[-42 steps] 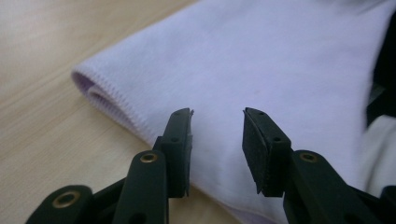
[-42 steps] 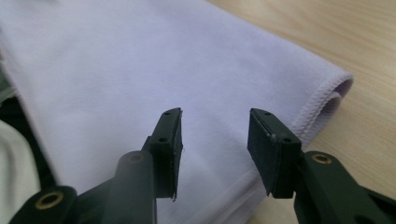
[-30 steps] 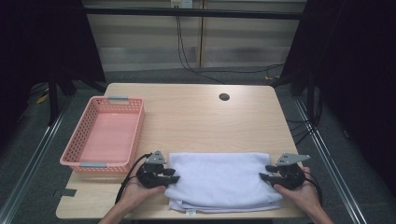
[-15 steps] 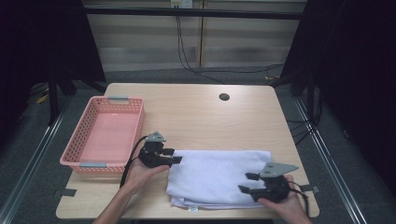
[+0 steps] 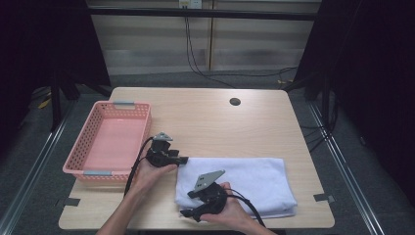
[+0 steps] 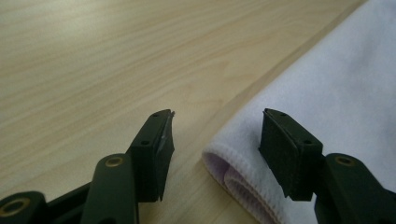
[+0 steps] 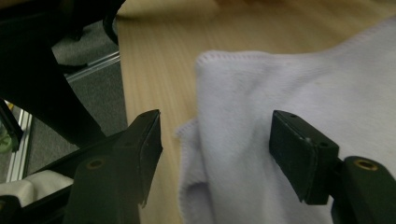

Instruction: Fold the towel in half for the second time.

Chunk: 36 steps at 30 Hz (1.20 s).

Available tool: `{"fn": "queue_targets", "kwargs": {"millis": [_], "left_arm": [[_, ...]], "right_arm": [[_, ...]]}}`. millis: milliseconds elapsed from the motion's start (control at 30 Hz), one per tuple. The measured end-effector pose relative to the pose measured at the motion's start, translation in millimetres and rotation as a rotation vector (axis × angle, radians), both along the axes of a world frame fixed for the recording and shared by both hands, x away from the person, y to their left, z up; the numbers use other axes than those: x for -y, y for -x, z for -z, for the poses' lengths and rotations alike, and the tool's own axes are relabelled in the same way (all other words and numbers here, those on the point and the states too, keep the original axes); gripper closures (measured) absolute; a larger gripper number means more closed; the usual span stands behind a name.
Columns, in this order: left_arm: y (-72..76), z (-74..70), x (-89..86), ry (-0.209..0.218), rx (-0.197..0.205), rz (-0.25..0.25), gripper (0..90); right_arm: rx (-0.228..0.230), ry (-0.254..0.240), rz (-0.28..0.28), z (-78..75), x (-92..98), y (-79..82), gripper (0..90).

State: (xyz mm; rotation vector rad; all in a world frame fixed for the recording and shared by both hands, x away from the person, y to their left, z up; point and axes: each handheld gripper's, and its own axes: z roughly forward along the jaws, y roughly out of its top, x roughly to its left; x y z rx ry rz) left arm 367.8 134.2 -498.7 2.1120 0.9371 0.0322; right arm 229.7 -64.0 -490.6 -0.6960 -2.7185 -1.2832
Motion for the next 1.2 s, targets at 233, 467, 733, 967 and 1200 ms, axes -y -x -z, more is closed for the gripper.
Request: {"fn": "queue_targets", "kwargs": {"millis": [233, 467, 733, 967, 1200], "left_arm": [[5.6, 3.1, 6.9, -0.01, 0.007, 0.066, 60.4], [5.3, -1.2, 3.3, 0.055, -0.02, 0.061, 84.2], [-1.9, -48.1, -17.7, 0.209, 0.018, -0.007, 85.1], [9.4, -95.3, -15.7, 0.225, 0.092, -0.008, 85.3], [7.0, -102.9, 35.2, 0.213, 0.097, 0.063, 85.3]], "right_arm": [[0.192, 0.132, -0.016, 7.8, -13.6, 18.4, 45.2], [0.166, 0.127, 0.067, 2.7, -6.1, 9.6, 77.0], [0.144, -0.053, 0.106, -43.9, 3.8, -7.9, 78.1], [0.186, -0.188, 0.093, -78.0, -11.2, -2.8, 78.1], [0.21, -0.252, 0.231, -79.1, 44.5, 20.6, 77.8]]}}
